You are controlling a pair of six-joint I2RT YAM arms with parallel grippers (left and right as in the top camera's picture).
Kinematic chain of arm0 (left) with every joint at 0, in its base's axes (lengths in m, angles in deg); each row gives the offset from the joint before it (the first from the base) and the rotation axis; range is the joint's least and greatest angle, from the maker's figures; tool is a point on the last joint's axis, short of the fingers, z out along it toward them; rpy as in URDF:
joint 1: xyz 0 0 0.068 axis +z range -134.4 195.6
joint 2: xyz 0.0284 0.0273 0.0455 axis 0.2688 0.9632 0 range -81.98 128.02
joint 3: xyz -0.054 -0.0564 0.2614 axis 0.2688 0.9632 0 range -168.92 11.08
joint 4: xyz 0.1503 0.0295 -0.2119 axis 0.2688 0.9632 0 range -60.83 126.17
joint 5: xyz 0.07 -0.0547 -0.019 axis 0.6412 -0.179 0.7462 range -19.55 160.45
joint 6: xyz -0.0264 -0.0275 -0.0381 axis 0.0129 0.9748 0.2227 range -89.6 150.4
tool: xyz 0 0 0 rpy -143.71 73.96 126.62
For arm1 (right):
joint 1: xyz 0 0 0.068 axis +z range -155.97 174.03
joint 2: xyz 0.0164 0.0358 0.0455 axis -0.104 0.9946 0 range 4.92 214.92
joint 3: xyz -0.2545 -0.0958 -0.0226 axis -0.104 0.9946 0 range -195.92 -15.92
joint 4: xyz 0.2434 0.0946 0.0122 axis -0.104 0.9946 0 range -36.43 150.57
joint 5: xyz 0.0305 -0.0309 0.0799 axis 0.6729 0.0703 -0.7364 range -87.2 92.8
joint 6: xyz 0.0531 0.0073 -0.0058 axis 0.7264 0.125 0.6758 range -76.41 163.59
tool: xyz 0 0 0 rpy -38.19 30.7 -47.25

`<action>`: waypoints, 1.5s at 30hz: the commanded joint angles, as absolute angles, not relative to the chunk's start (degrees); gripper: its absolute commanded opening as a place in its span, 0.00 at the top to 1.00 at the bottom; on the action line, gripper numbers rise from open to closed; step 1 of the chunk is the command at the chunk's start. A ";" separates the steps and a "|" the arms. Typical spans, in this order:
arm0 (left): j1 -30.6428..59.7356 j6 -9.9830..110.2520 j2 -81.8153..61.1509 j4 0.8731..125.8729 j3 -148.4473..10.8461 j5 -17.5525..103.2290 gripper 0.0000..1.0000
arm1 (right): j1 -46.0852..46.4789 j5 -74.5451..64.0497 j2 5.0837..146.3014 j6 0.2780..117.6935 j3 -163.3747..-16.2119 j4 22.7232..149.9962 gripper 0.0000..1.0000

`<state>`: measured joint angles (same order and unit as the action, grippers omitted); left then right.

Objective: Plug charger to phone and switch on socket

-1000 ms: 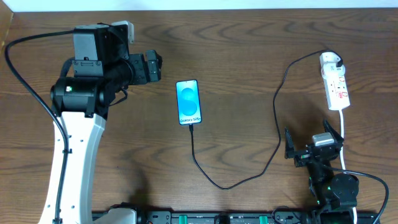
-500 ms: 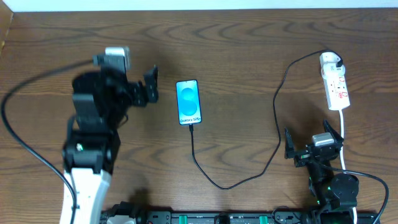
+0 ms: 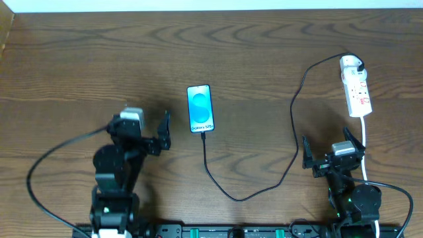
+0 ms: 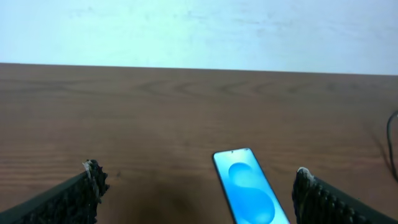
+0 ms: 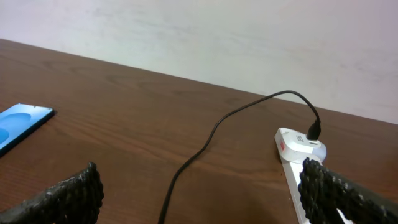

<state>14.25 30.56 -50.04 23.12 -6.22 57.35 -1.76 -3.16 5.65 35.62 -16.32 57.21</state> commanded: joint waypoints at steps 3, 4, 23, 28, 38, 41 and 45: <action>14.73 29.99 -57.38 20.61 0.60 58.51 0.03 | -1.76 -3.53 5.24 36.25 -16.23 57.43 0.01; 14.73 29.99 -58.65 20.30 1.82 58.55 0.03 | -1.76 -3.53 5.24 36.25 -16.23 57.43 0.01; 14.71 29.95 -75.41 28.98 10.85 61.37 0.03 | -1.76 -3.53 5.24 36.25 -16.23 57.43 0.01; 14.71 29.97 -79.28 32.61 10.85 62.38 0.03 | -1.76 -3.53 5.24 36.23 -16.23 57.43 0.01; 14.67 29.99 -81.90 32.57 10.85 62.58 0.03 | -1.76 -3.53 5.24 36.25 -16.23 57.43 0.01; 14.67 29.99 -81.90 32.59 10.85 62.58 0.03 | -1.76 -3.53 5.24 36.25 -16.23 57.43 0.01; 14.67 29.99 -81.71 32.57 10.85 62.58 0.02 | -1.76 -3.53 5.24 36.25 -16.23 57.43 0.01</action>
